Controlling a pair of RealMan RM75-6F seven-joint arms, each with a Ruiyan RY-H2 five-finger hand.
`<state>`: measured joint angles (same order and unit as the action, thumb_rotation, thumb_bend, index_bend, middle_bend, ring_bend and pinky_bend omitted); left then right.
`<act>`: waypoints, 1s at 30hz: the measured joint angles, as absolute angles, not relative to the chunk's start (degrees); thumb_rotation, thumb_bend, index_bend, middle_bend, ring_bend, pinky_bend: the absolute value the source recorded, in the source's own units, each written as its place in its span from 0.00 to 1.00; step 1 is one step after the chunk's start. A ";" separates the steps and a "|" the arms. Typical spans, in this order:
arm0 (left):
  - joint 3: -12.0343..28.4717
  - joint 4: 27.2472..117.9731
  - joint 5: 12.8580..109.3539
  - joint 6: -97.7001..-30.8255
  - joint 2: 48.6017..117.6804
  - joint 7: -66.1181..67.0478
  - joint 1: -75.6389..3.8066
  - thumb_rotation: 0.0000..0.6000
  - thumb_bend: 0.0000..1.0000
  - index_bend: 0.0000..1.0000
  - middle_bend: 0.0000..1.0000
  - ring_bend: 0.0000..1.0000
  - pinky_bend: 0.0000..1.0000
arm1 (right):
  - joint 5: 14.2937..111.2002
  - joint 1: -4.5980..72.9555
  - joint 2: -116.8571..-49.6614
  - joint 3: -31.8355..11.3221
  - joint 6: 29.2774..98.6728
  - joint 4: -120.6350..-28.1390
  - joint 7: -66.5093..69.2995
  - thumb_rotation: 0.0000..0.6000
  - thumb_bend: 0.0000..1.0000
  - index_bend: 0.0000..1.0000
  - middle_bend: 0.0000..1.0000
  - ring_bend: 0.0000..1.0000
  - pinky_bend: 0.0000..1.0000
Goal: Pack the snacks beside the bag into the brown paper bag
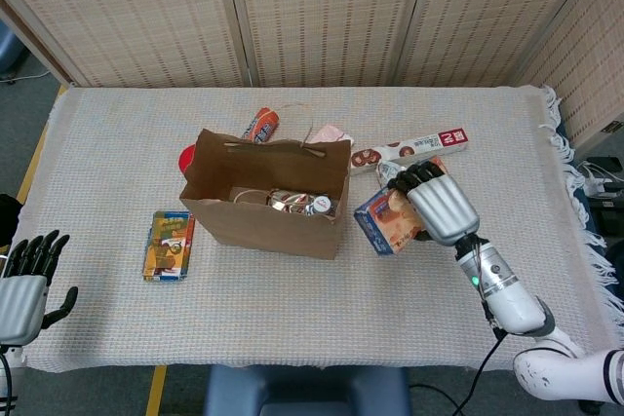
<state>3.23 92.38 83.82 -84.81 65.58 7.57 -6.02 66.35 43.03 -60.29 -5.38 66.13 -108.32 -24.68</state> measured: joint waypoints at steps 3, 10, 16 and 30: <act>3.23 92.37 83.82 -84.82 65.59 7.56 -6.01 1.00 0.39 0.05 0.00 0.00 0.00 | 67.76 42.05 -59.38 -9.00 70.58 -109.70 -23.34 1.00 0.25 0.41 0.54 0.58 0.44; 3.20 92.29 83.85 -84.75 65.56 7.30 -6.01 1.00 0.39 0.05 0.00 0.00 0.00 | 69.41 42.37 -59.07 -14.22 75.50 -111.96 -27.61 1.00 0.25 0.42 0.54 0.58 0.43; 3.14 92.07 84.04 -84.79 65.54 6.86 -5.99 1.00 0.39 0.05 0.00 0.00 0.00 | 71.64 45.63 -59.69 -16.60 77.03 -112.72 -42.35 1.00 0.25 0.42 0.54 0.57 0.42; 2.98 91.77 84.47 -84.52 65.20 5.33 -6.09 1.00 0.39 0.05 0.00 0.00 0.00 | 68.74 59.74 -67.84 -20.38 73.89 -112.86 -83.32 1.00 0.25 0.43 0.54 0.57 0.41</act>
<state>2.98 91.77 84.47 -84.52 65.20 5.33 -6.09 68.74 59.74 -67.84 -20.38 73.89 -112.86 -83.32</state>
